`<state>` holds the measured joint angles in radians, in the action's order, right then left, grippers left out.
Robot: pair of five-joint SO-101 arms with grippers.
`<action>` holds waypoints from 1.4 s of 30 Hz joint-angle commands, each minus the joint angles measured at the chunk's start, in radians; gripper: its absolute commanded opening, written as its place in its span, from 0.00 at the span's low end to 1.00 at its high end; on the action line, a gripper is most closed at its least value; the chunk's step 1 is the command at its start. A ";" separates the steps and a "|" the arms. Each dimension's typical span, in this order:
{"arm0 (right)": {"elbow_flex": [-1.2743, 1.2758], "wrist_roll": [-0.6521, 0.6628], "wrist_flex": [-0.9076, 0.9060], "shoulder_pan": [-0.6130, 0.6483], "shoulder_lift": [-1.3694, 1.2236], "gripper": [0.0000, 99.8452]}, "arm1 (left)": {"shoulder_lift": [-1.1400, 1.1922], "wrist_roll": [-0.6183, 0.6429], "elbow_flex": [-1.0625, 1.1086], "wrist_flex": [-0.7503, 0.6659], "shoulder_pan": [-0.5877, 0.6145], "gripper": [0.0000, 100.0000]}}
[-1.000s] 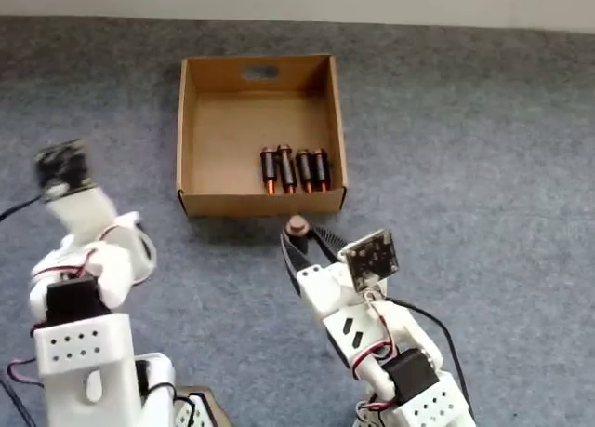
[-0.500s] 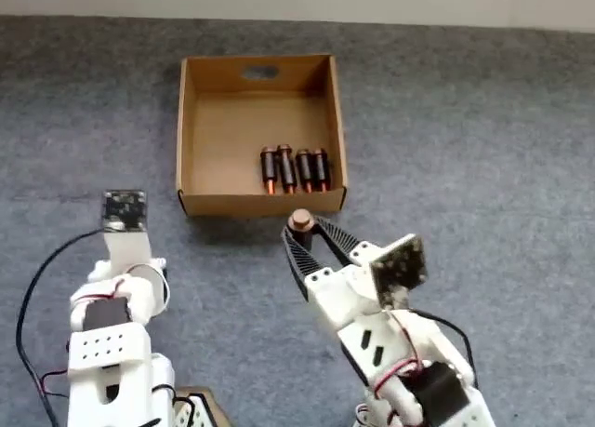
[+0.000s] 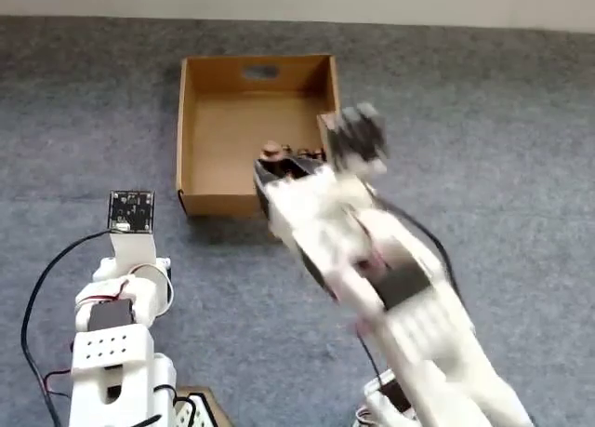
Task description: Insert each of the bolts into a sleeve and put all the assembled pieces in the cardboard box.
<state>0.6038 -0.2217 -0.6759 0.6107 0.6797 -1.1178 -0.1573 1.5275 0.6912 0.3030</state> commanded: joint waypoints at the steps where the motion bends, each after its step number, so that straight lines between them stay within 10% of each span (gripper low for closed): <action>1: -0.275 -0.061 0.050 -0.015 -0.329 0.01 | -0.001 -0.008 -0.008 -0.014 -0.008 0.01; 15: -0.748 -0.068 0.047 -0.002 -1.024 0.01 | -0.001 0.203 -0.053 -0.025 0.306 0.01; 42: -0.995 -0.040 -0.048 -0.035 -1.342 0.01 | -0.001 0.210 -0.010 -0.118 0.305 0.01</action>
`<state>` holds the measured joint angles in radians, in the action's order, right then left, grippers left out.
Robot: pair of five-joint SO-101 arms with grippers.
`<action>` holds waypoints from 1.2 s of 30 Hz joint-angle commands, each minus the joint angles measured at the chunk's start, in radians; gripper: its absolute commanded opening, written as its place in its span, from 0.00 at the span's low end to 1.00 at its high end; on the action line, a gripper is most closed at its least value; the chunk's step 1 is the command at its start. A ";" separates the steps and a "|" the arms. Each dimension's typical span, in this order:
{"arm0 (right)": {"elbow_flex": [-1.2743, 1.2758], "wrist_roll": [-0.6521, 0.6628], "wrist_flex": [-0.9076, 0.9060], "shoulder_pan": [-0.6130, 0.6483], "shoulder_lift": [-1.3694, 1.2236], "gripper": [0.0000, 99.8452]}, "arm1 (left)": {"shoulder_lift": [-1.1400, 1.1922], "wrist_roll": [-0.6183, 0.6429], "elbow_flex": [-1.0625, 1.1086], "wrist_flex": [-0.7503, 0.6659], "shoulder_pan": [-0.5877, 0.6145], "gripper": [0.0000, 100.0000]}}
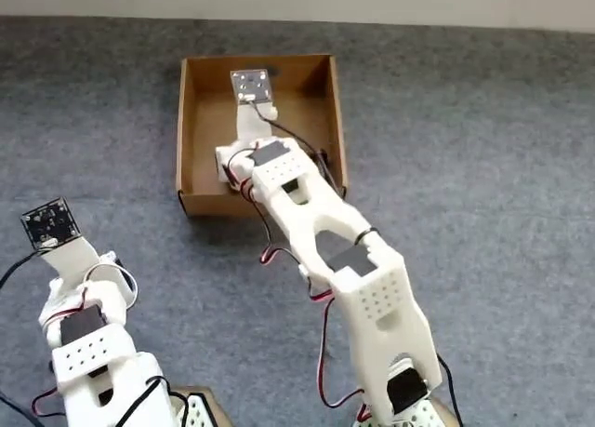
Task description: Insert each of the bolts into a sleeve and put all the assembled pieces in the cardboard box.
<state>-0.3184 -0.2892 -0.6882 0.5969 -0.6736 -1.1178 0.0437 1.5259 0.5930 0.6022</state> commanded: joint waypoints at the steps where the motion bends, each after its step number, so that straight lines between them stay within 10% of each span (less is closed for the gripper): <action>1: -0.077 0.026 -0.044 -0.021 0.012 0.01 | -0.001 0.009 -0.008 -0.020 0.005 0.01; 36: -0.044 0.021 -0.048 -0.067 -0.058 0.01 | -0.001 0.008 -0.008 -0.018 0.007 0.01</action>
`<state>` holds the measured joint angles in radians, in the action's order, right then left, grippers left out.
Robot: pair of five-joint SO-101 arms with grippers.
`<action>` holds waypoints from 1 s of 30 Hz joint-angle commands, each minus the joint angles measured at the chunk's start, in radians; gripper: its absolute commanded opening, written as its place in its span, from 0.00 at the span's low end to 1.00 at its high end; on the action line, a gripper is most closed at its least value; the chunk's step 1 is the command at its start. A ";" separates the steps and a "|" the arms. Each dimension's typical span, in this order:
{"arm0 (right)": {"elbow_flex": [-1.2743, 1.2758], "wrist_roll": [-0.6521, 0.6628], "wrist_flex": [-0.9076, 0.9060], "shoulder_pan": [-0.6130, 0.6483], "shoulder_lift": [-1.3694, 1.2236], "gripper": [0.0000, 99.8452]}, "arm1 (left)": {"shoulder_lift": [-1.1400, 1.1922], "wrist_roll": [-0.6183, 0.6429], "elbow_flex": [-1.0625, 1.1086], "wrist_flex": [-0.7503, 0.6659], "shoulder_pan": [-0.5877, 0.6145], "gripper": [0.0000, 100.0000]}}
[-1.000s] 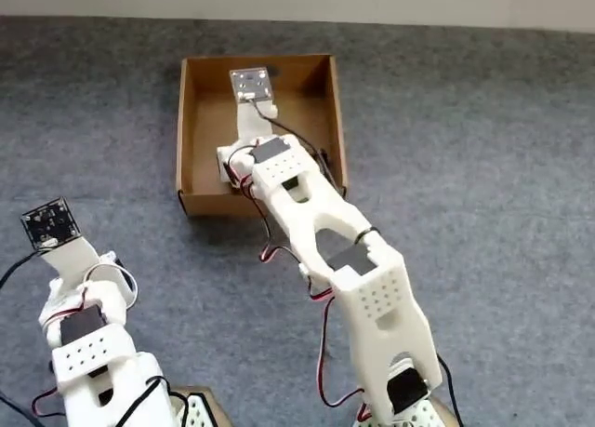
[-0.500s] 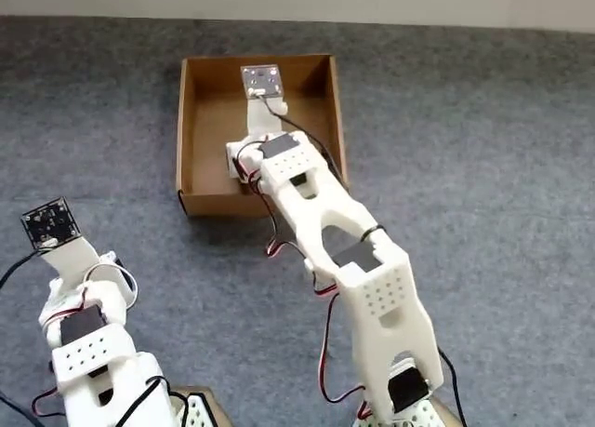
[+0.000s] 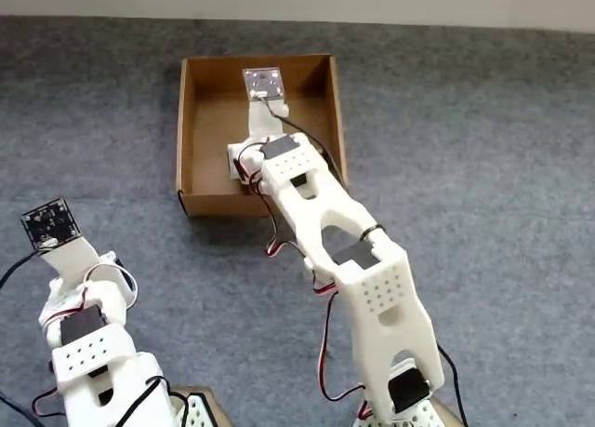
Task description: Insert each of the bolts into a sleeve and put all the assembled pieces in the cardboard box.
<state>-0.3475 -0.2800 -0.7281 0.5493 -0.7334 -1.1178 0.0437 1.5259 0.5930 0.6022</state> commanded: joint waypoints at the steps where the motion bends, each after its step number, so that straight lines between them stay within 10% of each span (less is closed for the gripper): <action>1: -0.018 0.012 -0.010 -0.019 0.004 0.01 | -0.001 0.008 -0.008 -0.018 0.007 0.01; 30: -0.883 0.020 -0.661 -0.097 -0.004 0.10 | -0.001 0.008 -0.008 -0.020 0.007 0.01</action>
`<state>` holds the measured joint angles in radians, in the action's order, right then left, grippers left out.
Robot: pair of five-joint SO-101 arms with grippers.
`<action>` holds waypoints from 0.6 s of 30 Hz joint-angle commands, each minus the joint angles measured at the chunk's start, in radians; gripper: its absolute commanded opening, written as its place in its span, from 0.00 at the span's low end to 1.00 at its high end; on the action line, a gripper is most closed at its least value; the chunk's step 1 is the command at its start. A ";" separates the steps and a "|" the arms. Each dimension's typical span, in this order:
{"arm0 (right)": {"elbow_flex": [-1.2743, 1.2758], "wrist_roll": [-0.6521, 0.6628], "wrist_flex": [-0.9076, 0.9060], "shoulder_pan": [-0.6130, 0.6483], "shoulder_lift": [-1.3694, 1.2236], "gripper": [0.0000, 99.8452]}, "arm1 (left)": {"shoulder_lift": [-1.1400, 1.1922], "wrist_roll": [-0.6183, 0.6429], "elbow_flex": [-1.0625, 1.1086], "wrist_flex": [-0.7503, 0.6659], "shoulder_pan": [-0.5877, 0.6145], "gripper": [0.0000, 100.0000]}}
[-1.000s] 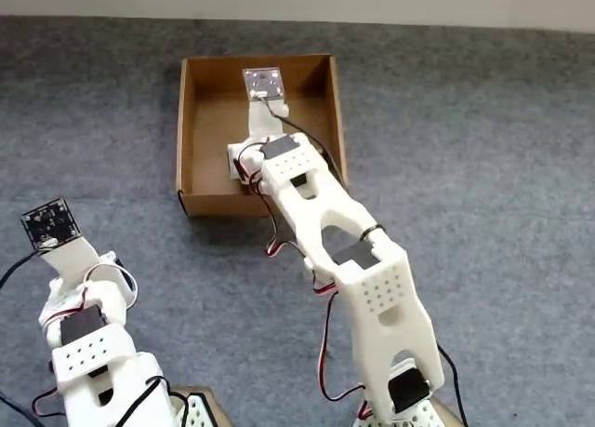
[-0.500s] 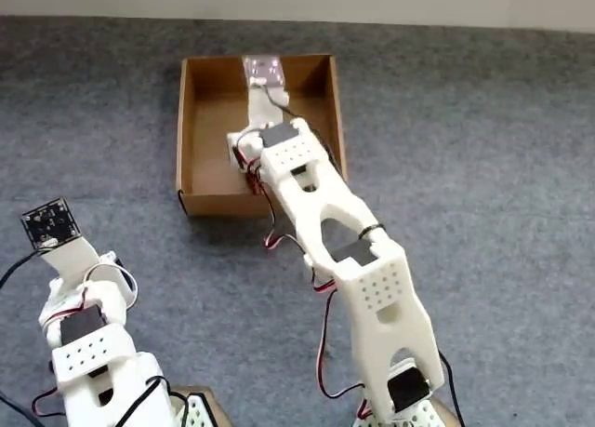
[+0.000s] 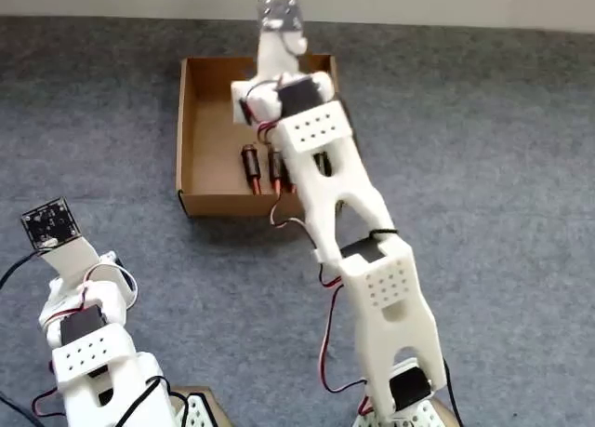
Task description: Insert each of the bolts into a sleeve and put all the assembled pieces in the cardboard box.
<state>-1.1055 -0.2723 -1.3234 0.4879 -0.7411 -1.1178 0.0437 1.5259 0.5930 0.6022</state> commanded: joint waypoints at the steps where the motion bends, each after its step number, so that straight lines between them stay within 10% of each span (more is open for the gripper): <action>1: -0.159 0.012 -0.097 -0.047 0.005 0.10 | -0.001 0.008 -0.008 -0.020 0.007 0.01; 18: -0.588 0.011 -0.443 -0.163 0.013 0.01 | -0.001 0.008 -0.008 -0.018 0.007 0.01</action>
<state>-1.6548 -0.2723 -1.7530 0.3391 -0.7488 -1.1178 0.0437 1.5259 0.5930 0.6022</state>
